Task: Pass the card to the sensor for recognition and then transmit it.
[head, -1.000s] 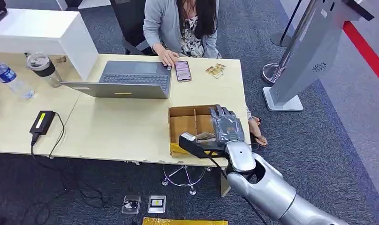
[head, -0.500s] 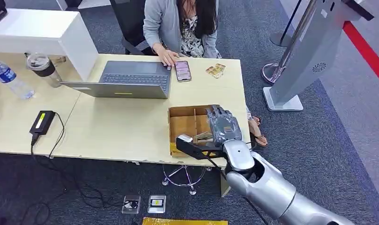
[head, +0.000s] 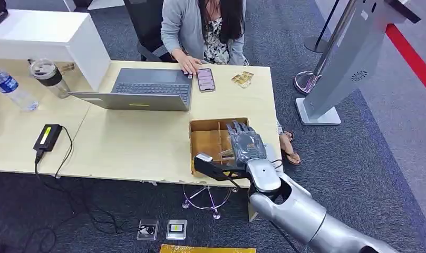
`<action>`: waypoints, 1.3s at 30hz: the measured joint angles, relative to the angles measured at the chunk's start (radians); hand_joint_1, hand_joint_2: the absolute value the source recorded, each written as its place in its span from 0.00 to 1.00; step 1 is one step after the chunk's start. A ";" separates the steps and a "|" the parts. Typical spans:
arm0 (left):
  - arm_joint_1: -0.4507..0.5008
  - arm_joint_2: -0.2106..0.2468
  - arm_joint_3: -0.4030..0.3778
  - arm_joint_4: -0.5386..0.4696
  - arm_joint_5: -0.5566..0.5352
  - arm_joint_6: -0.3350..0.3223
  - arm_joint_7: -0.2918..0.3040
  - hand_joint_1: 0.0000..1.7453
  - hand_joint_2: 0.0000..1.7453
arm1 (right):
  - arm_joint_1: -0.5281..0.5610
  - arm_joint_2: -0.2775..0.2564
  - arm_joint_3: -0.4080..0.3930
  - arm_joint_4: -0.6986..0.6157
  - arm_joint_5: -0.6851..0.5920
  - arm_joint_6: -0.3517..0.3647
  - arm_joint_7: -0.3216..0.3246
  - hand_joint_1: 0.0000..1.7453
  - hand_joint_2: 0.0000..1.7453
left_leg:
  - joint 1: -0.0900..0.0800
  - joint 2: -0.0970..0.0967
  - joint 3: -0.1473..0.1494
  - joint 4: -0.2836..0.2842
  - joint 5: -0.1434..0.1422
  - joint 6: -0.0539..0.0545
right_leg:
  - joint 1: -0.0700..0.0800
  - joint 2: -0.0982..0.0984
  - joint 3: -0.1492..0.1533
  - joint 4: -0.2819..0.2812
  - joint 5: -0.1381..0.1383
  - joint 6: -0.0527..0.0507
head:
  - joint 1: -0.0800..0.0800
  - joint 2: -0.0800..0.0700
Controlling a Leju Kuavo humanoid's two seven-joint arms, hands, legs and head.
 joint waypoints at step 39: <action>0.001 0.000 0.015 0.000 -0.015 0.004 0.002 0.00 0.00 | -0.013 0.032 0.000 0.116 0.000 -0.074 -0.009 0.97 1.00 | 0.000 0.000 0.000 0.000 0.000 0.000 | 0.000 0.000 0.000 0.000 0.000 0.000 | 0.000 0.000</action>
